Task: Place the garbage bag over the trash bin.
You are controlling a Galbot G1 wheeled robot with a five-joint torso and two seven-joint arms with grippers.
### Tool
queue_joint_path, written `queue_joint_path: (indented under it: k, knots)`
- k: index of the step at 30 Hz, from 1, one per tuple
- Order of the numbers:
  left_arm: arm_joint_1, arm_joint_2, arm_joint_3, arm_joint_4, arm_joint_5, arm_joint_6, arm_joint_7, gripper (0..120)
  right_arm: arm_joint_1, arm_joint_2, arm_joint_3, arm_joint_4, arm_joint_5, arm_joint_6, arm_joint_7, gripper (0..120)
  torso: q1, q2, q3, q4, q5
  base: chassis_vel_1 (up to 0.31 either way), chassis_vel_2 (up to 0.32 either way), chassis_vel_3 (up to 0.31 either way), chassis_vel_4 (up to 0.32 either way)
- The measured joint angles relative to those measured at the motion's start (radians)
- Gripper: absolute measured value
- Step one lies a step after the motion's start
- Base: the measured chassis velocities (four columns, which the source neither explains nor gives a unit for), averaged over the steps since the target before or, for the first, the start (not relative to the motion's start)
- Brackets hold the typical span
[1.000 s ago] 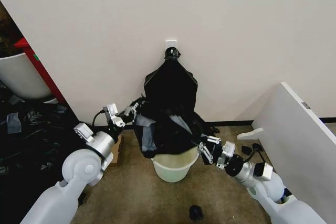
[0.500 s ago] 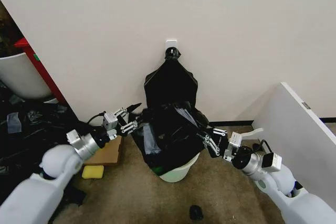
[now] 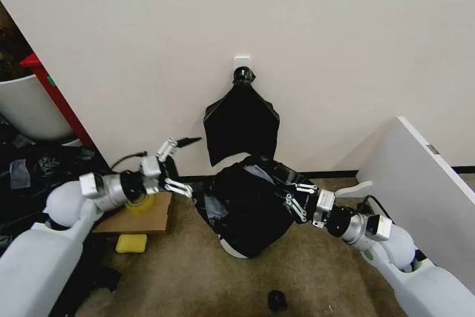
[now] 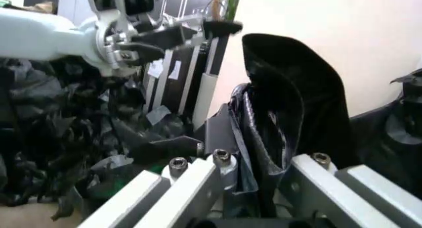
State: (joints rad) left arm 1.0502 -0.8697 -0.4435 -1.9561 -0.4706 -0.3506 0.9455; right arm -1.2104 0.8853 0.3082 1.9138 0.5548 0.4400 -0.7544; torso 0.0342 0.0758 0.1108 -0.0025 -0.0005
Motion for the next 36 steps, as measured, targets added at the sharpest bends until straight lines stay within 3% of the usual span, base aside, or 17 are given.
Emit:
queue_joint_path:
  k: [2, 4, 7, 13, 19, 24, 26, 35, 36]
  knots:
    - [-0.002, -0.008, 0.012, -0.026, 0.125, -0.065, -0.073, 100, -0.001, 0.003, -0.002, -0.001, -0.003, 0.000, -0.003, 0, 0.000, 0.000, 0.000, 0.0000, -0.0001, 0.000, 0.000, 0.000, 0.000]
    - [-0.003, -0.011, 0.015, -0.032, 0.175, -0.085, -0.115, 98, -0.001, 0.005, -0.003, -0.001, -0.004, 0.000, -0.004, 0, 0.000, 0.000, 0.000, 0.0000, 0.0000, 0.000, 0.000, 0.000, 0.000]
    - [0.001, -0.021, 0.020, -0.041, 0.307, -0.133, -0.210, 84, -0.003, 0.012, -0.007, -0.001, -0.009, 0.000, -0.010, 0, 0.000, 0.000, 0.000, -0.0001, 0.0000, 0.000, 0.000, 0.000, 0.000]
    - [0.019, -0.028, 0.020, -0.048, 0.386, -0.176, -0.209, 64, -0.002, 0.010, -0.010, 0.002, -0.007, -0.002, -0.024, 0, 0.000, 0.000, 0.000, -0.0001, -0.0002, 0.000, 0.000, 0.000, 0.000]
    - [0.026, -0.033, 0.013, -0.058, 0.408, -0.189, -0.131, 41, 0.007, 0.013, -0.015, 0.004, -0.006, -0.009, -0.024, 0, 0.000, 0.000, 0.000, 0.0000, 0.0001, 0.000, 0.000, 0.000, 0.000]
    - [0.027, -0.039, 0.015, -0.034, 0.460, -0.203, -0.153, 25, 0.007, 0.013, -0.016, 0.013, -0.004, -0.009, -0.026, 0, 0.000, 0.000, 0.000, 0.0000, 0.0000, 0.000, 0.000, 0.000, 0.000]
    - [0.029, -0.044, 0.018, -0.030, 0.480, -0.205, -0.176, 26, 0.006, 0.013, -0.017, 0.016, -0.003, -0.009, -0.027, 0, 0.000, 0.000, 0.000, 0.0000, -0.0001, 0.000, 0.000, 0.000, 0.000]
    - [0.047, -0.075, 0.032, -0.024, 0.555, -0.213, -0.219, 63, -0.009, 0.020, -0.021, 0.036, -0.004, -0.012, -0.032, 0, 0.000, 0.000, 0.000, 0.0000, 0.0000, 0.000, 0.000, 0.000, 0.000]
    - [0.047, -0.075, 0.032, -0.024, 0.555, -0.213, -0.219, 63, -0.009, 0.020, -0.021, 0.036, -0.004, -0.012, -0.032, 0, 0.000, 0.000, 0.000, 0.0000, 0.0000, 0.000, 0.000, 0.000, 0.000]
